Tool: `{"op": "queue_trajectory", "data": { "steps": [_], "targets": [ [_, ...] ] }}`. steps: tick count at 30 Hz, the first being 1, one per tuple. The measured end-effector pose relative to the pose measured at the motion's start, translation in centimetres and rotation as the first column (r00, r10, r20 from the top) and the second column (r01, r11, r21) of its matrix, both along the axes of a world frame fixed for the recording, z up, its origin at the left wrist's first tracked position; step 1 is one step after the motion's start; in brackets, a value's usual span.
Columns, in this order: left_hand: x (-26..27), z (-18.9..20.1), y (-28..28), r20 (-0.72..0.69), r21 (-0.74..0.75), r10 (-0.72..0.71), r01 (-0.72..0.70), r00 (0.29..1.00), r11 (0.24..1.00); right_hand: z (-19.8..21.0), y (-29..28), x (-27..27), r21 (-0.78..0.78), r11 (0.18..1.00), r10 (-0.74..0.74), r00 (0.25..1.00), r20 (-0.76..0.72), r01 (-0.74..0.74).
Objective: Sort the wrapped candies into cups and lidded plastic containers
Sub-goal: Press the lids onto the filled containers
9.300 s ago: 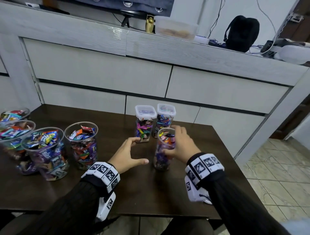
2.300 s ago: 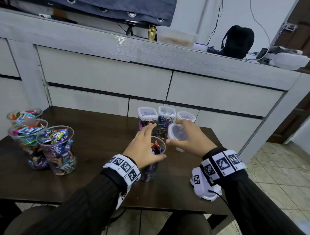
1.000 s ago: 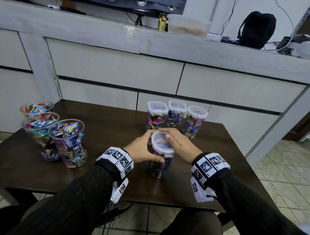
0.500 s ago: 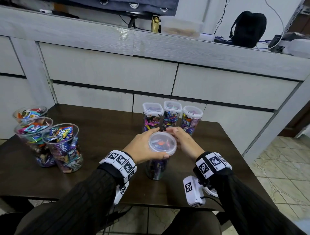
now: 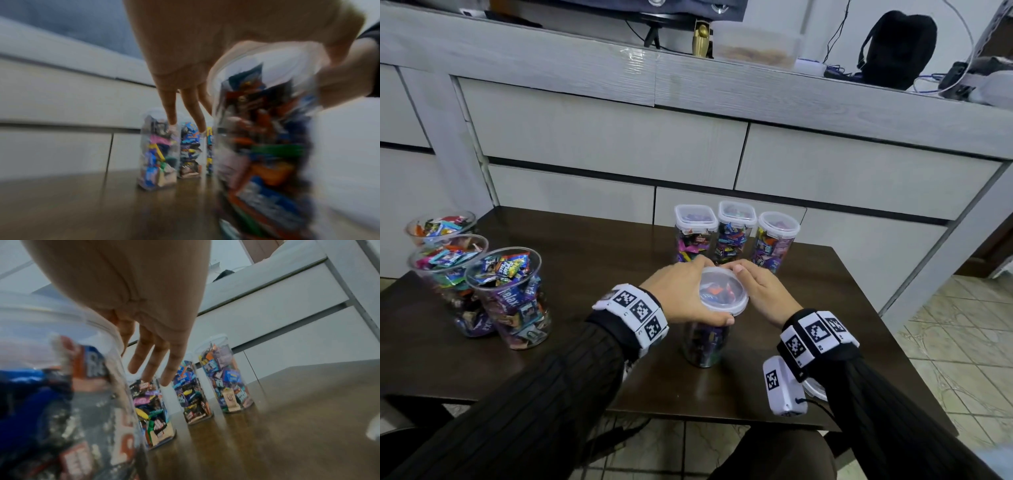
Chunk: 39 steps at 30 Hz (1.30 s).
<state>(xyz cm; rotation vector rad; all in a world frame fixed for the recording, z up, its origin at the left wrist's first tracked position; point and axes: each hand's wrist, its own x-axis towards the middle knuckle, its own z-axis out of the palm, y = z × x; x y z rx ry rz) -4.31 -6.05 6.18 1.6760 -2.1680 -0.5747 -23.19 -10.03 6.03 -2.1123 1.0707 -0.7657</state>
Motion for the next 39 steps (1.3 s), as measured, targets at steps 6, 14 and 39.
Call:
{"op": "queue_trajectory", "data": {
  "steps": [6, 14, 39],
  "targets": [
    [-0.4, -2.0, 1.3, -0.51, 0.127, 0.06, 0.006, 0.858, 0.992, 0.9, 0.3, -0.1, -0.237, 0.963, -0.186, 0.955, -0.233, 0.13],
    [-1.0, -4.3, 2.4, -0.462, -0.022, 0.041, -0.057, 0.886, 0.998, 1.3, 1.2, 0.4, -0.322, 0.916, -0.338, 0.894, -0.295, 0.24],
    [1.3, -8.2, 1.3, 0.357, 0.286, 0.12, -0.231, 0.926, 0.93, 4.0, -0.5, -4.1, -0.359, 0.884, -0.464, 0.478, -0.746, 0.298]
  ]
}}
